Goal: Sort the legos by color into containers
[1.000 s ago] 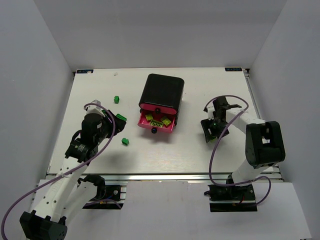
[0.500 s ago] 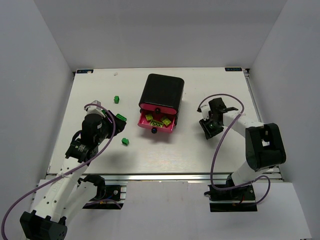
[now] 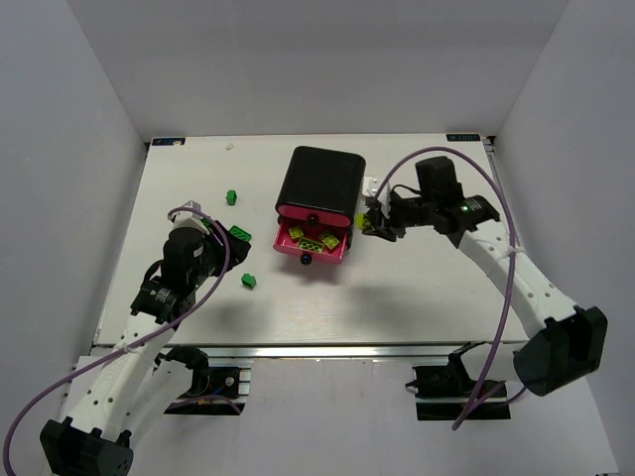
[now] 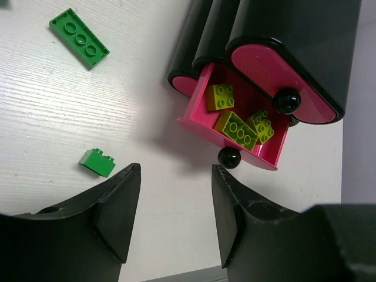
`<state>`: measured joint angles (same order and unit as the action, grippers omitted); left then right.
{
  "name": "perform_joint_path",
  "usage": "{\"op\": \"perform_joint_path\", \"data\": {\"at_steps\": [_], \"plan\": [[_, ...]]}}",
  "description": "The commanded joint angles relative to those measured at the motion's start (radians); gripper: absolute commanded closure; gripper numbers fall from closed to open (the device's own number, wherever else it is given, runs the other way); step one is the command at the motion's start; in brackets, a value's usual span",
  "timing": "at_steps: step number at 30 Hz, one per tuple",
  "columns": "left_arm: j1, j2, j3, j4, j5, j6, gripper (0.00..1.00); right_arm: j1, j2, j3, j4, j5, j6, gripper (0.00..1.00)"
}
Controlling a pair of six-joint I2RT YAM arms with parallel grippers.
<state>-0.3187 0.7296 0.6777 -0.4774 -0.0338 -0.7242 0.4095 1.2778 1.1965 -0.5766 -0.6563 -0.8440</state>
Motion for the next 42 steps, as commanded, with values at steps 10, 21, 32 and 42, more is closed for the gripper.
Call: {"op": "perform_joint_path", "data": {"at_steps": [10,21,32,42], "plan": [[0.003,-0.029,-0.013,0.023,0.009,-0.024,0.39,0.276,0.320,0.336,-0.034,0.144,0.178,0.95],[0.003,-0.071,-0.041,0.010,-0.005,-0.041,0.39,0.350,0.416,0.374,-0.066,0.339,0.212,0.68],[0.003,-0.068,-0.044,0.016,-0.003,-0.038,0.39,0.393,0.433,0.307,-0.057,0.461,0.186,0.58],[0.003,-0.075,-0.040,0.006,-0.006,-0.038,0.39,0.402,0.443,0.273,-0.026,0.529,0.180,0.34]]}}
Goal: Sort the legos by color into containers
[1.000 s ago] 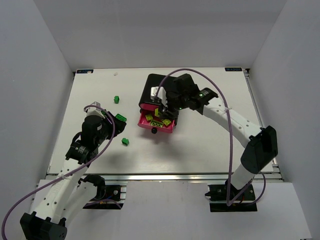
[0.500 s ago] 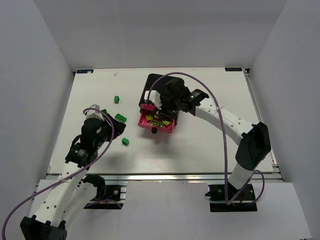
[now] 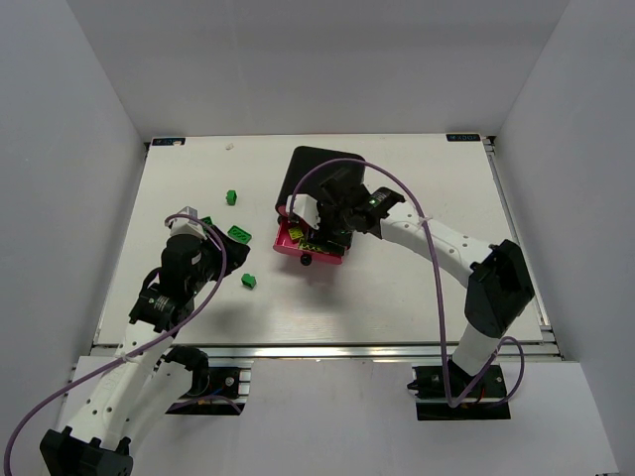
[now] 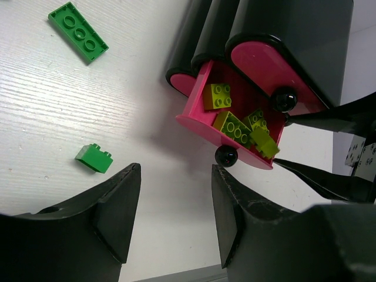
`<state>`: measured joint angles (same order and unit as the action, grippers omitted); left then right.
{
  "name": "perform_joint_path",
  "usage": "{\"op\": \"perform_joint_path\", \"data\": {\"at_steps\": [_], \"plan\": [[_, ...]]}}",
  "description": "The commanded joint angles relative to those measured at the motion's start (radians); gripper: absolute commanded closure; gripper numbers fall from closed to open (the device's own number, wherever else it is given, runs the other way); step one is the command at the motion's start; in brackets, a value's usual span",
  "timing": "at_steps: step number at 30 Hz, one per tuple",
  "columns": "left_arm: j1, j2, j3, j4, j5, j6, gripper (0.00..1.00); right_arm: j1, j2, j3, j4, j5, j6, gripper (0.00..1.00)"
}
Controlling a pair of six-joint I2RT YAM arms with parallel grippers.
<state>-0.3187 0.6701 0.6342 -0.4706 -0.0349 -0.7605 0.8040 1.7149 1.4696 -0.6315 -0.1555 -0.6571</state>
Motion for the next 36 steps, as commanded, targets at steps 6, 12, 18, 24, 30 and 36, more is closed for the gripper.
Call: {"op": "perform_joint_path", "data": {"at_steps": [6,12,18,24,30,36], "plan": [[0.003,-0.015,0.010,-0.010,-0.008,-0.003,0.39,0.004,-0.009,0.011,0.036,0.031,0.014,0.39],[0.003,-0.018,0.015,-0.014,-0.007,-0.002,0.39,-0.006,-0.060,0.020,0.032,-0.030,0.027,0.67],[0.003,-0.004,0.019,0.010,0.012,-0.002,0.61,-0.038,-0.161,0.012,-0.031,-0.352,-0.079,1.00],[0.003,0.034,0.077,-0.032,-0.040,-0.020,0.70,-0.022,-0.163,-0.032,-0.266,-0.641,-0.522,1.00],[0.003,0.152,0.173,-0.224,-0.154,-0.039,0.31,0.049,-0.031,0.008,-0.192,-0.392,-0.409,1.00],[0.003,0.115,0.153,-0.270,-0.175,-0.068,0.21,0.126,0.054,-0.029,-0.016,-0.100,-0.218,1.00]]}}
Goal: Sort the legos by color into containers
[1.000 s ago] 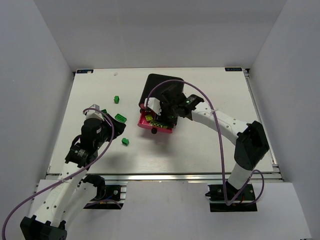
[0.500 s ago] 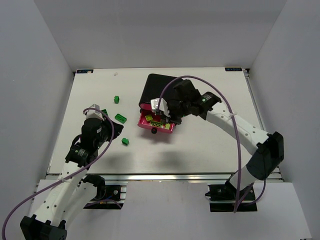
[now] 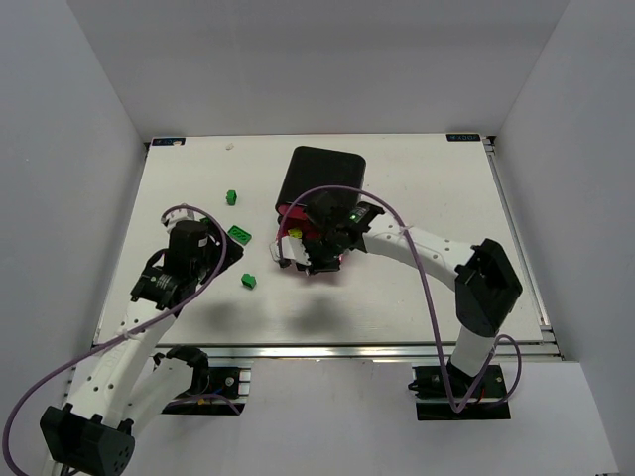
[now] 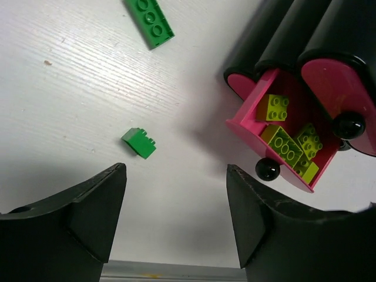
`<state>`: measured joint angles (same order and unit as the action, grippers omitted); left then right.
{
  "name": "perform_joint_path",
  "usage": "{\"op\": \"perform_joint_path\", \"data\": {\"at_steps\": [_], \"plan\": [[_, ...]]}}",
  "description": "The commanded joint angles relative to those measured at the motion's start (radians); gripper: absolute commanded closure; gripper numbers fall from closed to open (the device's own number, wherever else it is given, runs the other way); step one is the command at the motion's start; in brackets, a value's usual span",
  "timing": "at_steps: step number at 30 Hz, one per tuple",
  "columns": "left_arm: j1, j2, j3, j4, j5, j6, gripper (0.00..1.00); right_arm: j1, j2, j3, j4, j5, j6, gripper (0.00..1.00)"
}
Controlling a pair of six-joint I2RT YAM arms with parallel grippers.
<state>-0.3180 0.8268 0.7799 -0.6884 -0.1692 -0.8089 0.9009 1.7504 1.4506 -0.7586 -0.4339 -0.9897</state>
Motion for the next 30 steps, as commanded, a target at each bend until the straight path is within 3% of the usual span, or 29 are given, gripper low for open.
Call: {"op": "perform_joint_path", "data": {"at_steps": [1,9,18,23,25,28,29,30], "plan": [[0.002,-0.061,-0.001,-0.056,-0.044,-0.029,0.21,0.035,0.029,-0.013,0.136,0.269,0.144,1.00],[0.002,-0.110,-0.033,-0.056,-0.038,-0.041,0.20,0.039,0.063,-0.055,0.376,0.619,0.235,1.00],[0.002,-0.156,-0.109,0.168,0.102,-0.006,0.12,0.033,0.083,-0.019,0.415,0.690,0.250,1.00],[0.002,-0.126,-0.143,0.320,0.232,0.014,0.13,0.024,0.113,-0.004,0.430,0.739,0.264,1.00],[0.002,-0.108,-0.157,0.377,0.261,0.022,0.18,0.020,0.112,0.008,0.403,0.713,0.278,1.00],[0.002,-0.083,-0.180,0.444,0.306,0.030,0.45,0.009,0.095,0.011,0.401,0.699,0.293,1.00],[0.002,-0.077,-0.188,0.463,0.318,0.031,0.61,0.003,0.084,0.017,0.400,0.692,0.301,1.00],[0.002,-0.069,-0.195,0.487,0.341,0.030,0.67,0.000,0.081,0.019,0.395,0.679,0.309,1.00]]}}
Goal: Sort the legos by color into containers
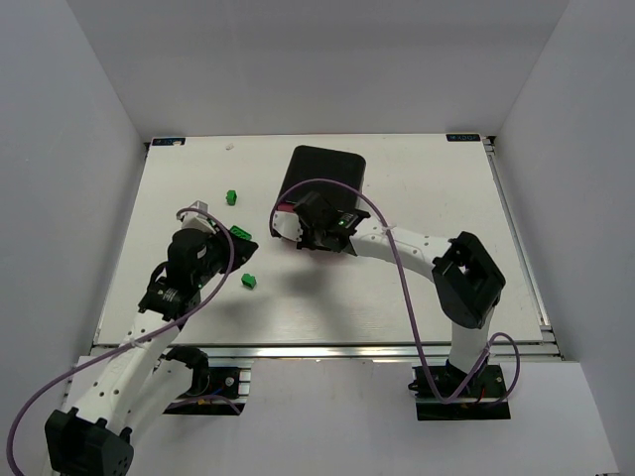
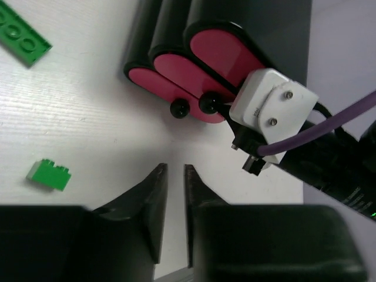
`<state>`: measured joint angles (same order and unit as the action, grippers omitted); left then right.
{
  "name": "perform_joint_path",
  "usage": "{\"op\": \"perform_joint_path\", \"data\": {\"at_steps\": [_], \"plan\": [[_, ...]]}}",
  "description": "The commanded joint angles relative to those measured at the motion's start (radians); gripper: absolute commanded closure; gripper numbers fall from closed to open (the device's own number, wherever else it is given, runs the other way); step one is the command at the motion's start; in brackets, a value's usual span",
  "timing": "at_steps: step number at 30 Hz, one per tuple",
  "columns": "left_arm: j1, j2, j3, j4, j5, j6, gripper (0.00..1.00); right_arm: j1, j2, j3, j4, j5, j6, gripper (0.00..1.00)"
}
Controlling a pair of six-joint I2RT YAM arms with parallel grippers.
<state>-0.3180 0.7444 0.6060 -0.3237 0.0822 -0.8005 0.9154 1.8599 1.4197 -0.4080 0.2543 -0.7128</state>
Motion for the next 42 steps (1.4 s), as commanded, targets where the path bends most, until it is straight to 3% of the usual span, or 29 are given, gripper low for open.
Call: {"op": "perform_joint_path", "data": {"at_steps": [1,5,10,16,20,24,26,32,42], "plan": [[0.002,0.024,-0.041,0.167,0.102,0.018,0.75,-0.029,-0.034,0.047,0.046,-0.004,0.039,1.00],[0.002,0.064,-0.074,0.268,0.149,0.006,0.73,-0.041,-0.039,0.070,0.003,-0.036,0.062,1.00],[0.002,0.176,-0.118,0.478,0.241,-0.046,0.57,-0.064,-0.093,0.123,-0.110,-0.243,0.137,1.00],[-0.016,0.406,-0.134,0.718,0.339,-0.100,0.55,-0.096,-0.157,0.104,-0.107,-0.243,0.164,1.00],[-0.016,0.561,-0.117,0.828,0.428,-0.106,0.55,-0.131,-0.289,0.041,-0.106,-0.468,0.182,1.00],[-0.016,0.717,-0.114,0.984,0.481,-0.121,0.54,-0.168,-0.442,-0.093,-0.016,-0.636,0.220,0.82],[-0.016,0.812,-0.103,1.058,0.496,-0.138,0.52,-0.177,-0.491,-0.134,-0.005,-0.688,0.234,0.79],[-0.026,1.006,-0.012,1.114,0.518,-0.157,0.36,-0.220,-0.510,-0.153,-0.032,-0.704,0.236,0.78],[-0.044,1.151,0.123,1.072,0.490,-0.175,0.33,-0.268,-0.490,-0.131,-0.029,-0.719,0.248,0.76]]}}
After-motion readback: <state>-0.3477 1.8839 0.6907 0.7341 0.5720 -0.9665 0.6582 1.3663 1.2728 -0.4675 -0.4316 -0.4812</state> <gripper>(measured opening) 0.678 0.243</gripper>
